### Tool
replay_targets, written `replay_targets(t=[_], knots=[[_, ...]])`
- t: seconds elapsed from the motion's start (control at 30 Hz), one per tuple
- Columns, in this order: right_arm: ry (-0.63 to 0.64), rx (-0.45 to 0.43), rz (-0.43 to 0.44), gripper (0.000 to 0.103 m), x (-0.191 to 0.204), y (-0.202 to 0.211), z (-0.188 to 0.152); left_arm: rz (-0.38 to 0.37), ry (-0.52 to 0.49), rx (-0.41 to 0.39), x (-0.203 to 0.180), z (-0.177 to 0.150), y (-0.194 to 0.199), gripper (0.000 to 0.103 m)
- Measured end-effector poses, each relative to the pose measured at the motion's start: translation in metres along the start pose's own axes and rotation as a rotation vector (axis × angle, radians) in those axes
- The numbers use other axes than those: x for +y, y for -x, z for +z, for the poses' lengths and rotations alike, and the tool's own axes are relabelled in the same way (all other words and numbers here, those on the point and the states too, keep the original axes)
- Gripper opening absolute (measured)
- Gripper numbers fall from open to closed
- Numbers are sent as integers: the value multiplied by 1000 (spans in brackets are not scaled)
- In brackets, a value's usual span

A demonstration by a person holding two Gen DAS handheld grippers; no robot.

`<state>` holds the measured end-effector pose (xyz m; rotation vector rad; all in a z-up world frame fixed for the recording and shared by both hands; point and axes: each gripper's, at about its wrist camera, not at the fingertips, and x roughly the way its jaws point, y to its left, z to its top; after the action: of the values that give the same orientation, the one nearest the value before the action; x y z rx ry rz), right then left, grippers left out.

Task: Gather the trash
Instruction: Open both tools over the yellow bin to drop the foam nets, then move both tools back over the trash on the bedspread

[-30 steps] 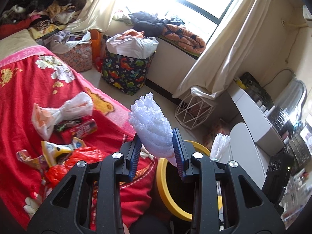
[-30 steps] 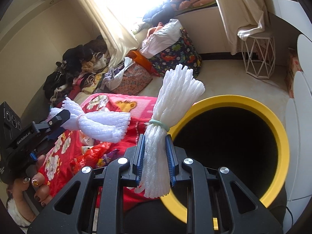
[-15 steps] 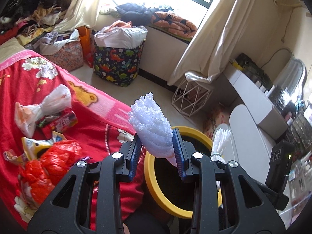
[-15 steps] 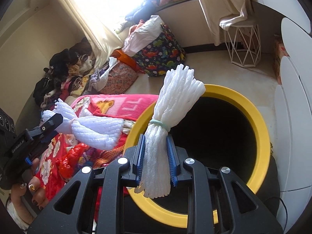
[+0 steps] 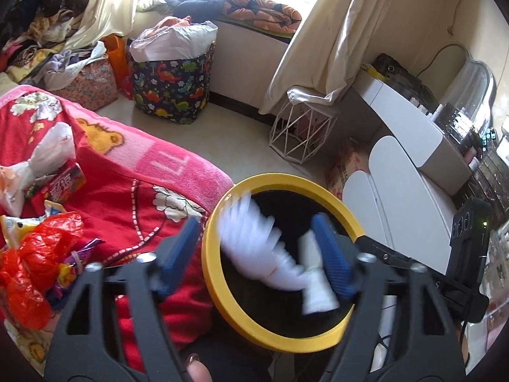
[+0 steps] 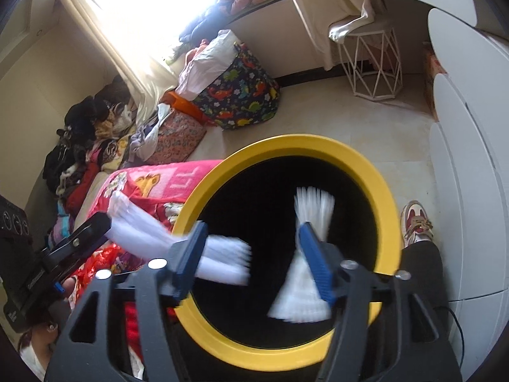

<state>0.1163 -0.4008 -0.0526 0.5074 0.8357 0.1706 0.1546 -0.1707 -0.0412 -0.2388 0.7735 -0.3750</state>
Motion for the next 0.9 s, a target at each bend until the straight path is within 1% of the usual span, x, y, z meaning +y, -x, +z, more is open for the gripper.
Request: replay_targets(t=[0.03, 0.07, 0.1, 0.23, 0.4, 0.53, 0.7, 0.9], knots=[[5, -12, -4, 63, 0, 3, 0, 0, -1, -7, -1, -1, 2, 79], [10, -23, -5, 63, 2, 5, 0, 3, -2, -18, 0, -1, 5, 87], [16, -32, -9, 65, 1, 6, 1, 1, 0, -30, 0, -1, 7, 90], [56, -87, -3, 71, 12, 15, 2, 17, 8, -76, 2, -2, 19, 92], [104, -127, 24, 78, 26, 20, 3, 34, 33, -134, 13, -2, 37, 92], [149, -146, 41, 79, 41, 23, 0, 48, 51, -169, 22, 1, 49, 92], [196, -162, 66, 82, 65, 22, -3, 48, 82, -205, 34, 4, 63, 92], [247, -173, 92, 84, 86, 21, -9, 49, 104, -243, 49, 4, 79, 92]])
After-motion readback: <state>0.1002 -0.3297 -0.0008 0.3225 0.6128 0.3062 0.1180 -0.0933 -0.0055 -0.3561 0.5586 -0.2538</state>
